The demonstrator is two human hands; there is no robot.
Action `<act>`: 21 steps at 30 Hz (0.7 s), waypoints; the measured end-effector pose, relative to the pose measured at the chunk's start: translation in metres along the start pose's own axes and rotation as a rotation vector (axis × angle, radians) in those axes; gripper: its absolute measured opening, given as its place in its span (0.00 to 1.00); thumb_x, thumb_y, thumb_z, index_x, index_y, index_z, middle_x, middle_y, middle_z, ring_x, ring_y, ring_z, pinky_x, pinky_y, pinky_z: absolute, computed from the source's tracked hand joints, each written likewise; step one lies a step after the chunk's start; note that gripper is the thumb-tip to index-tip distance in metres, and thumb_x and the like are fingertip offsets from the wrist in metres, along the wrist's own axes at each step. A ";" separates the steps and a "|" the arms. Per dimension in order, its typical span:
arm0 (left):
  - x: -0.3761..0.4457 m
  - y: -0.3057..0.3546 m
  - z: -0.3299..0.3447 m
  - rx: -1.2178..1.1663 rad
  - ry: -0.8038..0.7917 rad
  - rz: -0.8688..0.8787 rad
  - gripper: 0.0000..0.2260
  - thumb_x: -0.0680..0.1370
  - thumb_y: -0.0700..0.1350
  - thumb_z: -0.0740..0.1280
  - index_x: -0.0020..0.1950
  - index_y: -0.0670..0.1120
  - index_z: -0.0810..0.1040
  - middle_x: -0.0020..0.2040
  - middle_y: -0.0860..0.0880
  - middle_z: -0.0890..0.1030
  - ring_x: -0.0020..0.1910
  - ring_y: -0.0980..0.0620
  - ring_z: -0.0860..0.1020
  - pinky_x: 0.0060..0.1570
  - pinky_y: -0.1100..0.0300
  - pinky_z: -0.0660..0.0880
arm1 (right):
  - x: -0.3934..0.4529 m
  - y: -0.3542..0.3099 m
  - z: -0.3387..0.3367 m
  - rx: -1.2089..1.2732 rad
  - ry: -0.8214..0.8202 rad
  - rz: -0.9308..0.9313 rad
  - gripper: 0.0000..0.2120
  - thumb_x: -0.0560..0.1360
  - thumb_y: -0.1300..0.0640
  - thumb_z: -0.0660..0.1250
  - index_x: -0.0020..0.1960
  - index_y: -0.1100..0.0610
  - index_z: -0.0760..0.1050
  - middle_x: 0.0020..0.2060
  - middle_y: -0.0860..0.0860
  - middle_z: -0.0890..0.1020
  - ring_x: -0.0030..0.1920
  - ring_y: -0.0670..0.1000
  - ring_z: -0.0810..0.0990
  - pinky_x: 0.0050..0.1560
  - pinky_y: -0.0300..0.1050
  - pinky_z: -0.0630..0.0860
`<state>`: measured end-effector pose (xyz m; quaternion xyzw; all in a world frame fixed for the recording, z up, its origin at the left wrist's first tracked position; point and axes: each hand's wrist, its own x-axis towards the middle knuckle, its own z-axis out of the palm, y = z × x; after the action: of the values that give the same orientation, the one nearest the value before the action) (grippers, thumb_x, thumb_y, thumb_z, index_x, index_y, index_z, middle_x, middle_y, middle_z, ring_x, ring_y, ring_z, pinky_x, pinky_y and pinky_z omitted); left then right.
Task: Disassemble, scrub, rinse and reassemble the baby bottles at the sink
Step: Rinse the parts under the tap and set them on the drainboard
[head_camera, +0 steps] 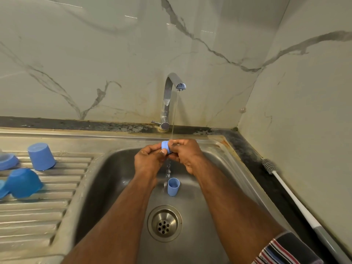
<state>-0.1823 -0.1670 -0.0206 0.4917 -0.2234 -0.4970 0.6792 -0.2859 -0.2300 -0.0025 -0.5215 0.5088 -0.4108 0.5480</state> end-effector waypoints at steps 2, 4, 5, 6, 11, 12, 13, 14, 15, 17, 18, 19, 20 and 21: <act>0.001 -0.001 -0.002 0.018 -0.003 -0.016 0.05 0.78 0.34 0.71 0.49 0.43 0.84 0.45 0.43 0.86 0.48 0.46 0.83 0.52 0.55 0.81 | 0.002 0.001 -0.002 0.095 0.010 -0.013 0.08 0.76 0.66 0.71 0.54 0.59 0.82 0.53 0.58 0.84 0.52 0.57 0.83 0.51 0.49 0.83; 0.000 -0.001 -0.001 -0.054 -0.032 -0.068 0.04 0.80 0.38 0.69 0.49 0.41 0.83 0.46 0.41 0.85 0.47 0.47 0.83 0.51 0.57 0.82 | 0.002 0.004 -0.001 0.103 -0.006 -0.027 0.10 0.75 0.68 0.71 0.50 0.55 0.83 0.55 0.57 0.84 0.54 0.58 0.83 0.53 0.50 0.83; 0.000 -0.001 -0.001 -0.079 -0.043 -0.080 0.04 0.81 0.39 0.69 0.49 0.40 0.83 0.45 0.41 0.86 0.47 0.47 0.84 0.51 0.58 0.82 | 0.003 0.006 0.000 0.098 -0.020 -0.027 0.11 0.76 0.69 0.70 0.50 0.54 0.83 0.56 0.57 0.84 0.55 0.57 0.83 0.52 0.48 0.83; 0.000 -0.001 -0.001 -0.078 -0.041 -0.078 0.04 0.80 0.38 0.69 0.48 0.39 0.83 0.45 0.41 0.86 0.47 0.47 0.84 0.52 0.57 0.82 | 0.002 0.006 0.002 0.098 -0.036 -0.027 0.11 0.77 0.69 0.68 0.51 0.55 0.83 0.56 0.58 0.84 0.55 0.56 0.83 0.51 0.46 0.82; 0.001 -0.003 0.001 -0.045 -0.053 -0.025 0.05 0.78 0.32 0.69 0.51 0.36 0.83 0.45 0.39 0.86 0.47 0.43 0.84 0.52 0.54 0.83 | 0.002 0.005 0.009 -0.015 -0.057 -0.003 0.11 0.80 0.55 0.68 0.60 0.56 0.81 0.52 0.54 0.85 0.53 0.52 0.82 0.56 0.47 0.80; 0.001 -0.002 0.001 -0.042 -0.050 -0.027 0.05 0.78 0.31 0.69 0.52 0.36 0.83 0.45 0.39 0.86 0.46 0.43 0.84 0.53 0.53 0.83 | 0.005 0.005 0.010 -0.019 -0.056 -0.008 0.10 0.80 0.54 0.69 0.59 0.55 0.82 0.51 0.53 0.85 0.53 0.53 0.83 0.57 0.49 0.81; 0.001 -0.001 0.000 -0.046 -0.051 -0.036 0.05 0.79 0.32 0.68 0.52 0.36 0.83 0.46 0.38 0.85 0.46 0.43 0.84 0.54 0.52 0.82 | 0.007 0.007 0.012 -0.007 -0.051 -0.010 0.08 0.79 0.55 0.69 0.57 0.54 0.83 0.51 0.54 0.86 0.54 0.55 0.83 0.58 0.51 0.81; 0.001 0.000 0.000 -0.056 -0.059 -0.054 0.05 0.79 0.33 0.68 0.53 0.35 0.83 0.48 0.37 0.85 0.46 0.43 0.84 0.55 0.51 0.81 | 0.007 0.007 0.013 0.005 -0.037 -0.020 0.07 0.79 0.56 0.70 0.56 0.53 0.83 0.51 0.54 0.86 0.55 0.56 0.83 0.59 0.53 0.81; 0.001 0.000 -0.001 -0.073 -0.072 -0.074 0.05 0.80 0.34 0.68 0.53 0.35 0.83 0.49 0.36 0.85 0.48 0.43 0.84 0.56 0.52 0.81 | 0.008 0.008 0.014 -0.011 -0.011 -0.029 0.06 0.79 0.57 0.70 0.54 0.52 0.84 0.51 0.54 0.86 0.54 0.56 0.84 0.58 0.54 0.81; 0.002 0.000 -0.001 -0.086 -0.082 -0.087 0.07 0.80 0.38 0.69 0.53 0.34 0.83 0.50 0.36 0.85 0.50 0.43 0.84 0.57 0.52 0.82 | 0.009 0.010 0.012 -0.006 0.023 -0.031 0.05 0.78 0.59 0.70 0.49 0.51 0.84 0.48 0.53 0.87 0.52 0.55 0.85 0.55 0.53 0.82; 0.001 -0.001 0.000 -0.080 -0.077 -0.077 0.07 0.80 0.38 0.69 0.52 0.35 0.83 0.50 0.37 0.85 0.50 0.43 0.84 0.56 0.52 0.82 | 0.009 0.010 0.009 0.049 0.027 -0.022 0.05 0.77 0.61 0.71 0.47 0.52 0.85 0.46 0.54 0.87 0.50 0.56 0.85 0.52 0.52 0.83; 0.000 -0.001 0.001 -0.073 -0.073 -0.062 0.06 0.80 0.37 0.69 0.51 0.35 0.83 0.48 0.37 0.85 0.48 0.43 0.84 0.56 0.52 0.82 | 0.008 0.008 0.007 0.113 0.028 -0.009 0.05 0.75 0.62 0.72 0.47 0.54 0.85 0.45 0.55 0.87 0.48 0.56 0.85 0.48 0.50 0.83; -0.001 -0.001 0.003 -0.067 -0.075 -0.049 0.04 0.80 0.36 0.69 0.51 0.35 0.83 0.47 0.38 0.85 0.47 0.43 0.84 0.54 0.53 0.82 | 0.007 0.007 0.005 0.162 0.036 0.008 0.04 0.74 0.63 0.73 0.47 0.56 0.85 0.45 0.57 0.87 0.47 0.57 0.85 0.44 0.48 0.82; -0.001 -0.002 0.004 -0.060 -0.081 -0.037 0.04 0.80 0.34 0.68 0.51 0.36 0.83 0.46 0.39 0.85 0.46 0.44 0.84 0.53 0.55 0.83 | 0.006 0.005 0.005 0.173 0.040 0.032 0.04 0.74 0.61 0.73 0.49 0.57 0.84 0.46 0.58 0.86 0.46 0.56 0.85 0.43 0.47 0.81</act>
<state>-0.1865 -0.1674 -0.0206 0.4545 -0.2268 -0.5355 0.6747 -0.2808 -0.2346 -0.0084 -0.4557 0.4903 -0.4548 0.5875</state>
